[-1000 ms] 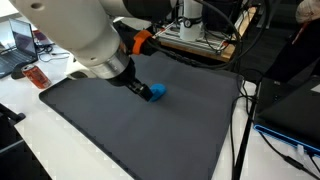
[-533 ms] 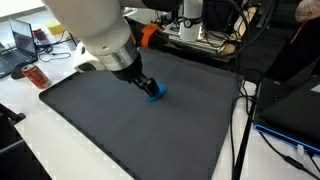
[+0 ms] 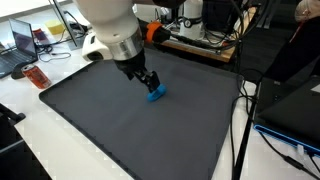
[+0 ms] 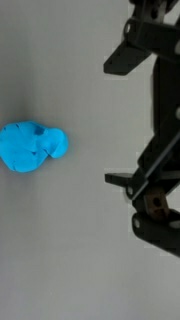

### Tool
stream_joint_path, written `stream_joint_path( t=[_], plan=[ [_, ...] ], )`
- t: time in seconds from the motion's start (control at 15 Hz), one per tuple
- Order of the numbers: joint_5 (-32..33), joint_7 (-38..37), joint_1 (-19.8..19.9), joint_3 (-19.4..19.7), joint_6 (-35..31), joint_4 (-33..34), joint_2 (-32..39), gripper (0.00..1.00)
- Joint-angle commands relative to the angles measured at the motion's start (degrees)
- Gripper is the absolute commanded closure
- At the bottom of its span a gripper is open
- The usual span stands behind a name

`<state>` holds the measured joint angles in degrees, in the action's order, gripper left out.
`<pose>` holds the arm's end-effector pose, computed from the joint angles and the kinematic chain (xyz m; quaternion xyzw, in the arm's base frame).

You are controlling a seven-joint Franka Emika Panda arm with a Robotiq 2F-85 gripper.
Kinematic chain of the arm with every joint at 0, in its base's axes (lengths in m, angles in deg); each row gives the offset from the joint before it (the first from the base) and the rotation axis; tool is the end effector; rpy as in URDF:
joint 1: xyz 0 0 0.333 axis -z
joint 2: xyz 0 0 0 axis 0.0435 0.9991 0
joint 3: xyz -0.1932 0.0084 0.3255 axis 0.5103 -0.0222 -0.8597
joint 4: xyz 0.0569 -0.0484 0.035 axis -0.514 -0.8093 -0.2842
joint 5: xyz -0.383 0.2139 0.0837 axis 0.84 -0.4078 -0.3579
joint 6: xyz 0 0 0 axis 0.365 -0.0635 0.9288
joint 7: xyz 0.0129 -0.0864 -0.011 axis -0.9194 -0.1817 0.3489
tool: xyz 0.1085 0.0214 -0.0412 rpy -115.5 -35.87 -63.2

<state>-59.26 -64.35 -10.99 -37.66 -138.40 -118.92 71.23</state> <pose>0.7798 0.1471 0.3022 0.9917 -0.0323 -0.1060 0.0657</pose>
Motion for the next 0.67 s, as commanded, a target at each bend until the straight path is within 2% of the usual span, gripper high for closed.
stream_joint_path(
  t=[0.0, 0.33, 0.6],
  plan=[
    [-3.1, 1.3, 0.9, 0.7, -6.1, -13.8, -8.0, 0.00],
    [-9.4, 0.4, 2.7, 1.1, -15.3, -27.8, -14.2, 0.00],
    [-14.0, 0.9, 4.0, 1.1, -30.2, -40.1, -18.5, 0.00]
  ],
)
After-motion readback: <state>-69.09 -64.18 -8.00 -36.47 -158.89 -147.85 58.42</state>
